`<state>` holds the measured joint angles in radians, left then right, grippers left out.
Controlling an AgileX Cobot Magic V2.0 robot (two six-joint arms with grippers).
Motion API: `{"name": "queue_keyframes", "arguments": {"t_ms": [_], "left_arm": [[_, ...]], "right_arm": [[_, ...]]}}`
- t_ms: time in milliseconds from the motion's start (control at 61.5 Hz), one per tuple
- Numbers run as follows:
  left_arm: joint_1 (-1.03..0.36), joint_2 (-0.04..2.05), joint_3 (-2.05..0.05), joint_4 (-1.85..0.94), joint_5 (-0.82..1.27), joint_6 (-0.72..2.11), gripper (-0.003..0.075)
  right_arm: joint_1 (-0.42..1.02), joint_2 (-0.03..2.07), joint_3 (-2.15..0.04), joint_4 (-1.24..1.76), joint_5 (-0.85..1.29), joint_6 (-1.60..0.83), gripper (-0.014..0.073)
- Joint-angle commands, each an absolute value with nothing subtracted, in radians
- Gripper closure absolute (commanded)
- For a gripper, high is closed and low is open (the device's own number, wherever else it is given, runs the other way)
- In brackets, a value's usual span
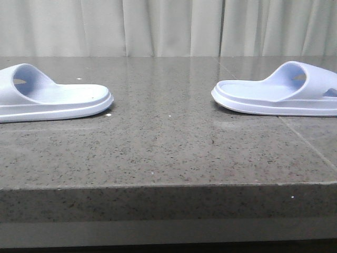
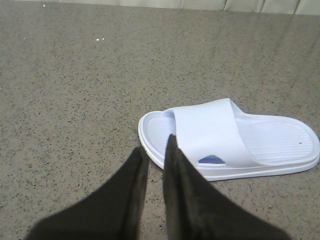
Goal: Insert blue slippers together front up
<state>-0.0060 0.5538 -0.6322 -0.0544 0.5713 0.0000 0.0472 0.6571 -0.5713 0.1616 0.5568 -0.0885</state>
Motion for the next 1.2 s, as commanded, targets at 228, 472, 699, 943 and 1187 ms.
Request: {"name": "queue_keyframes", "arguments": {"t_ms": [228, 472, 699, 943, 1187], "left_arm": [[-0.006, 0.564, -0.666, -0.056, 0.499, 0.000, 0.0240], [-0.006, 0.564, -0.669, -0.054, 0.518, 0.000, 0.0240], [-0.006, 0.617, -0.751, 0.063, 0.697, 0.000, 0.0240], [-0.006, 0.806, -0.884, 0.099, 0.911, -0.013, 0.0240], [0.102, 1.045, -1.008, -0.015, 0.970, 0.036, 0.0240]], "right_arm": [[0.042, 0.661, -0.603, 0.168, 0.518, -0.096, 0.0245], [0.042, 0.661, -0.603, 0.169, 0.519, -0.096, 0.0246], [0.042, 0.661, -0.603, 0.169, 0.519, -0.096, 0.0246], [0.042, 0.661, -0.603, 0.169, 0.519, -0.096, 0.0246], [0.042, 0.661, -0.603, 0.169, 0.519, -0.096, 0.0246]]}}
